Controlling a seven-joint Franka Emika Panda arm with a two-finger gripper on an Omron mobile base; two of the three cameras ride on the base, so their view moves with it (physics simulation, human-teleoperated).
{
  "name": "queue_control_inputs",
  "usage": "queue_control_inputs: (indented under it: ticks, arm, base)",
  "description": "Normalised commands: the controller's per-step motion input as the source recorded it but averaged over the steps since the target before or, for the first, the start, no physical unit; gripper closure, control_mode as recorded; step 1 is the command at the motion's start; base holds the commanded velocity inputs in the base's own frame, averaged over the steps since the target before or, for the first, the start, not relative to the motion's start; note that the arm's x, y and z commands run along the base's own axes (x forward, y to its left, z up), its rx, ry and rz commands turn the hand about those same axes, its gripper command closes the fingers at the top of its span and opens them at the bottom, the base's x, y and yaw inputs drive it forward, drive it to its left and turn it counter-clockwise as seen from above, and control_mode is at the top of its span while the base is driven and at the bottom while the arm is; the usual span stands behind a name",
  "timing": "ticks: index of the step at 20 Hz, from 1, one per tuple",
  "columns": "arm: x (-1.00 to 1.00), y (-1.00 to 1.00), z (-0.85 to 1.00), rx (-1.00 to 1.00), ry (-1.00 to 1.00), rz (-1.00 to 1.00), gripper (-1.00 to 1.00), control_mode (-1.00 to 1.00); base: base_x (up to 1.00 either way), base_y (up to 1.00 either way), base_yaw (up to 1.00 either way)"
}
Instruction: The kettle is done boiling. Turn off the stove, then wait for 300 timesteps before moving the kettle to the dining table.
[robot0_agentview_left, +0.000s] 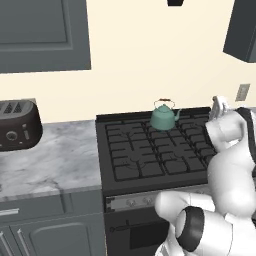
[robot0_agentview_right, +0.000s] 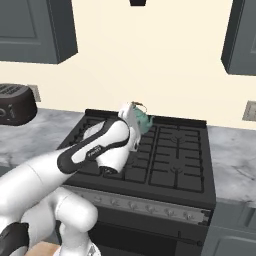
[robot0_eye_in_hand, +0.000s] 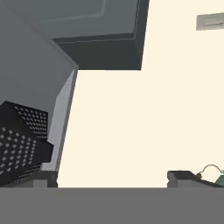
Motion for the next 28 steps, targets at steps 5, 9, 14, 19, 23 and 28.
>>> queue_control_inputs:
  ticks: [5, 9, 14, 19, 23, 28]
  arm:
    - [0.43, 0.0, 0.04, 0.0, 0.43, -0.03, -1.0, -1.0]
    - [0.44, 0.0, 0.02, 0.0, 0.44, -0.03, -1.0, -1.0]
    - [0.26, 0.0, 0.0, 0.0, 0.29, -0.01, -1.0, -1.0]
    - [0.18, 0.0, -0.01, 0.0, 0.12, 0.0, -1.0, -1.0]
    - [0.26, 0.0, 0.11, 0.0, 0.17, 0.0, -1.0, -1.0]
    - [0.22, 0.0, 0.29, 0.0, 0.23, 0.0, -1.0, -1.0]
  base:
    - [0.0, 0.0, 0.0]
    - [0.0, 0.0, 0.0]
    - [0.0, 0.0, 0.0]
    - [0.0, 0.0, 0.0]
    - [0.0, 0.0, 0.0]
    - [0.0, 0.0, 0.0]
